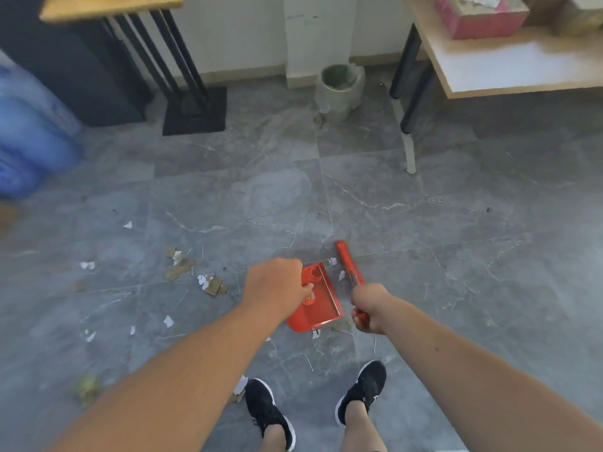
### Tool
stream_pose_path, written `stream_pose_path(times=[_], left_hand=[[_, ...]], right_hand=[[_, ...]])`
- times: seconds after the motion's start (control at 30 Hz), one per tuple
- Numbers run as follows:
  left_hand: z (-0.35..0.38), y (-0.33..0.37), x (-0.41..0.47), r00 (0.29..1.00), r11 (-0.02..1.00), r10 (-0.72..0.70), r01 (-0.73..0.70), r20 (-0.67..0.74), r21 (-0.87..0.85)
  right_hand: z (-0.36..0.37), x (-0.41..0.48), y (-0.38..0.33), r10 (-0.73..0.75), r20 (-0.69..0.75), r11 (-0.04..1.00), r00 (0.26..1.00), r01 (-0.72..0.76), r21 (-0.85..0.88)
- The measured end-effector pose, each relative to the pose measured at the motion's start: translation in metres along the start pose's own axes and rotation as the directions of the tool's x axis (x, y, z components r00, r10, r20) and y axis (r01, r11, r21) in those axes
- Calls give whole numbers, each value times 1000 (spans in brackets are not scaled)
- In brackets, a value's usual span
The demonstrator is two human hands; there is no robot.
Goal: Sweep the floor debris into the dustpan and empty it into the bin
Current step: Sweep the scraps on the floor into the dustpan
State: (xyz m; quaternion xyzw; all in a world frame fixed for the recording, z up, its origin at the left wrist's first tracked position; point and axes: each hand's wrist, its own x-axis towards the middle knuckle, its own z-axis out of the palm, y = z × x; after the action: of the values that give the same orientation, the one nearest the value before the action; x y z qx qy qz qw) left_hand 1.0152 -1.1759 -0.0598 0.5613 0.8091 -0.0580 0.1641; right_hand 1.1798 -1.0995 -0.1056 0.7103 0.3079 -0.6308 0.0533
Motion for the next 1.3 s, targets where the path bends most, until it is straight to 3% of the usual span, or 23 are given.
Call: stream_pose_path(times=[0.27, 0.67, 1.3], left_hand=[[2, -110, -55, 992, 992, -130, 130, 9, 4], [10, -244, -112, 934, 925, -357, 354, 5, -134], [33, -364, -192, 787, 759, -616, 594, -1, -265]], right_hand=[[118, -25, 7, -19, 41, 994, 999, 23, -103], [258, -44, 10, -15, 140, 969, 990, 48, -241], [420, -97, 14, 60, 326, 855, 943, 120, -505]])
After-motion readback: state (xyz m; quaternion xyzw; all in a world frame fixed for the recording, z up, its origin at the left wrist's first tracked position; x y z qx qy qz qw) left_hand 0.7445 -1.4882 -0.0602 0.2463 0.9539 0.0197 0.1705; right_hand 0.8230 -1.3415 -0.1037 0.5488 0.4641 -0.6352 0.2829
